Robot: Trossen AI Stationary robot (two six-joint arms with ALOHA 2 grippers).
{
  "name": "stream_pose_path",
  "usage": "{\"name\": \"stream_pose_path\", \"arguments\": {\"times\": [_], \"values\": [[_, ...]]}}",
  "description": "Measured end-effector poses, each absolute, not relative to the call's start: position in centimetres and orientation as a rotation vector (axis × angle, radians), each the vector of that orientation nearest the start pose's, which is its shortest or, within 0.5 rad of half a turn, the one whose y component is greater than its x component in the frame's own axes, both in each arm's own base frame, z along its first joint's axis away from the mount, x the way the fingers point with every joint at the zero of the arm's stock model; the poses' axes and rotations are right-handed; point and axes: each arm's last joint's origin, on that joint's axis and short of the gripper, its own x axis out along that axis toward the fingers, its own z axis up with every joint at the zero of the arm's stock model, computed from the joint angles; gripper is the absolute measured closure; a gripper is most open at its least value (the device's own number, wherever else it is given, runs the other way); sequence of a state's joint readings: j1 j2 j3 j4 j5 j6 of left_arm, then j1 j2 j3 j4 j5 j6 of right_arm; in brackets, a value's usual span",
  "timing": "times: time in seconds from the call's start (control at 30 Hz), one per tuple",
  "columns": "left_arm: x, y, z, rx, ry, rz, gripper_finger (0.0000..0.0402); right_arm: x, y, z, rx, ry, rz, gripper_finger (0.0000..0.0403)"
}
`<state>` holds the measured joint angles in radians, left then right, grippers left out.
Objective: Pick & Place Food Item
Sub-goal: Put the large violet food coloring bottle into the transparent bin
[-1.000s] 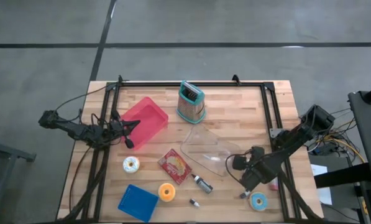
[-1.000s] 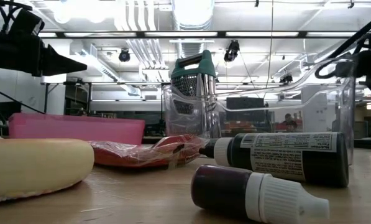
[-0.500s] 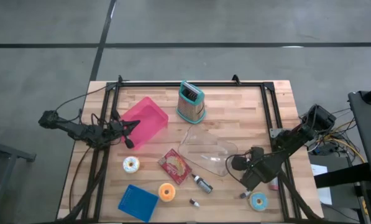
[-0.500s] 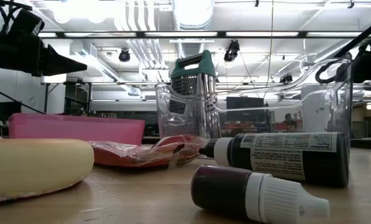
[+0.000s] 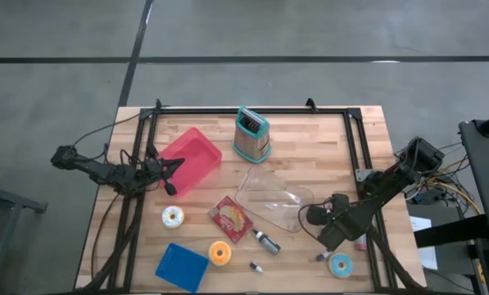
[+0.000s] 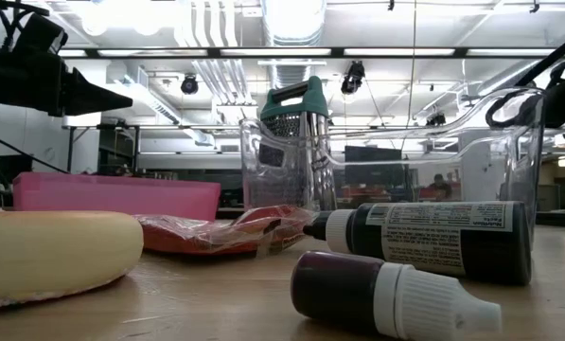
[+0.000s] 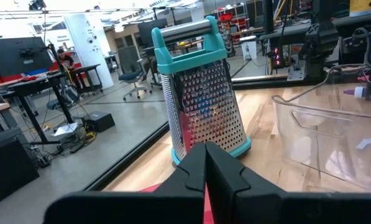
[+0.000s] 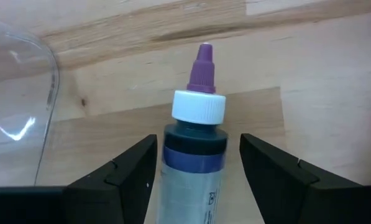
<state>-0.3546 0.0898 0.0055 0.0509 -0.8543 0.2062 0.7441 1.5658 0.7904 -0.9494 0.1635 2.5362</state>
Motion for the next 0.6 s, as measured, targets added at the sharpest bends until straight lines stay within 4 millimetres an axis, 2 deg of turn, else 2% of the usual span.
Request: {"name": "stream_pose_path", "arguments": {"times": [0.4, 0.6], "values": [[9.5, -1.2, 16.4, 0.220, 0.078, 0.495, 0.0396, 16.4, 14.5, 14.7, 1.124, 0.829, -1.402, 0.0179], [9.5, -1.2, 16.4, 0.221, 0.079, 0.495, 0.0396, 16.7, 14.9, 15.8, 1.041, 0.789, -1.335, 0.0179]]}}
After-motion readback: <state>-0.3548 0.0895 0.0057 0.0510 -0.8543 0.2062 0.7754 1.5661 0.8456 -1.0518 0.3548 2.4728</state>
